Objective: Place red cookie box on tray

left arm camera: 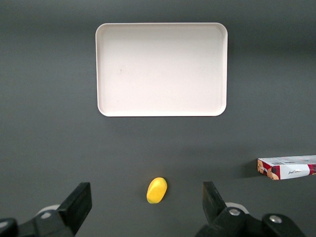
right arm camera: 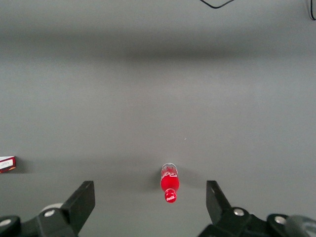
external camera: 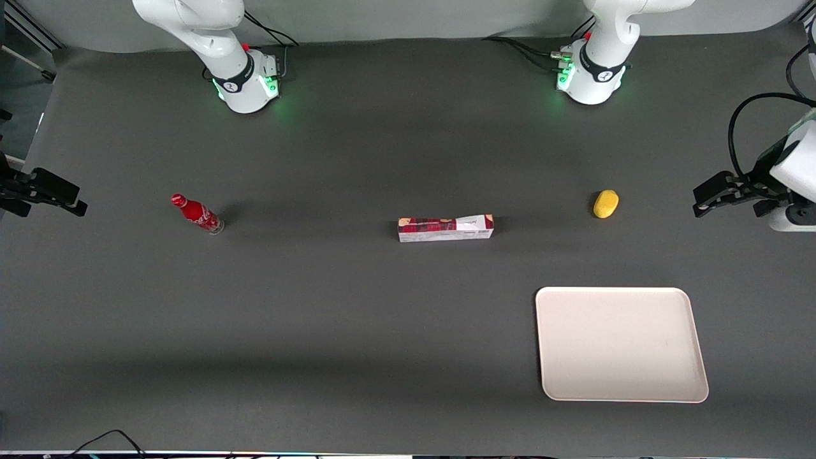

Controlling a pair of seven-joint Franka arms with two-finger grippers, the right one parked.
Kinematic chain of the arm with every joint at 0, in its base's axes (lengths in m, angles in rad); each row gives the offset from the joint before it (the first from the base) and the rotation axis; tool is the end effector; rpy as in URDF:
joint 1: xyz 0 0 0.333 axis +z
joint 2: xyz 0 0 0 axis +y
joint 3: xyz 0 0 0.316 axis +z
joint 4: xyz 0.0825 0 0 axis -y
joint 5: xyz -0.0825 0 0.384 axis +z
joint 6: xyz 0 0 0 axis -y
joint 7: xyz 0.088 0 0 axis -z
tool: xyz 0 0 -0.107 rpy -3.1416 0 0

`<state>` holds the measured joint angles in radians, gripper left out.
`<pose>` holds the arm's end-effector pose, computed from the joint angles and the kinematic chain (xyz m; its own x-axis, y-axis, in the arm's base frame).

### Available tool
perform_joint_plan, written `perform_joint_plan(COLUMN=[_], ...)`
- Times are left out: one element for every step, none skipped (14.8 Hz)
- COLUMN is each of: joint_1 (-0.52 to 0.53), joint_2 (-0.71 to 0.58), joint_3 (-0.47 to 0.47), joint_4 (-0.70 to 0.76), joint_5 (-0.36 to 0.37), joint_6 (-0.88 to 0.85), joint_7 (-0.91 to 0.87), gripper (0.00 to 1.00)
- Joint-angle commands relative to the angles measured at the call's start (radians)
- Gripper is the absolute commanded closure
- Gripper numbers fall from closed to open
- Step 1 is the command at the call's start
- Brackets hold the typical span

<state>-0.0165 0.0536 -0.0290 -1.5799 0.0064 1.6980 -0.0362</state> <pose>0.5819 -0.0254 0.6013 0.9979 -0.0099 0.0646 -0.0097 -0.9999 -0.0025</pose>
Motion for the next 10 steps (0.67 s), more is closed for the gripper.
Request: perform_joint_plan(joint_1=[0.000,0.001,0.001,0.000,-0.002,-0.005,-0.008,-0.011,-0.011,-0.011], joint_2=[0.003,0.003,0.003,0.003,0.002,0.002,0.002,0.002,0.002,0.003], joint_3=[-0.002,-0.002,-0.002,-0.002,-0.003,-0.006,-0.008,-0.009,-0.023,-0.046], joint_4=[0.014,0.015,0.014,0.014,0.014,0.014,0.014,0.014,0.012,0.011], joint_5=[0.009,0.009,0.007,0.004,0.001,0.001,-0.003,-0.005,-0.008,-0.009], joint_6=[-0.018,-0.018,-0.018,-0.020,-0.021,-0.020,-0.020,-0.020,-0.021,-0.029], joint_7=[0.009,0.009,0.009,0.007,0.006,-0.002,-0.008,-0.020,-0.042,-0.086], gripper=[0.00,0.00,0.00,0.00,0.00,0.00,0.00,0.00,0.00,0.00])
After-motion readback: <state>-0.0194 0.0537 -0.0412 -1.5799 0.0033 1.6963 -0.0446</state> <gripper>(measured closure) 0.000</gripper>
